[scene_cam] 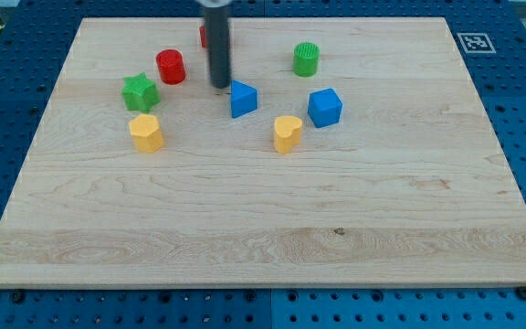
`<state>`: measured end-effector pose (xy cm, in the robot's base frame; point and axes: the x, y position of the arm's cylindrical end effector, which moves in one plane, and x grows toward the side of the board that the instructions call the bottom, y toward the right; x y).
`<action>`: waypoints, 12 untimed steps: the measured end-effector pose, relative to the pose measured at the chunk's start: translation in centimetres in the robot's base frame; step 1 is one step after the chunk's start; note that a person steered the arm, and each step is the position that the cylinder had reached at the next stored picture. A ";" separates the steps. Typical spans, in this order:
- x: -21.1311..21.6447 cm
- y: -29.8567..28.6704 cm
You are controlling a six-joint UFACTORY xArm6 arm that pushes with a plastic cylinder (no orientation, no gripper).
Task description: Point your arm at the blue cube
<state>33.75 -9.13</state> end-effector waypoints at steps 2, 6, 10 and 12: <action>1.0 -0.2; 2.0 2.0; -0.7 9.4; -0.2 20.7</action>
<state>33.51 11.57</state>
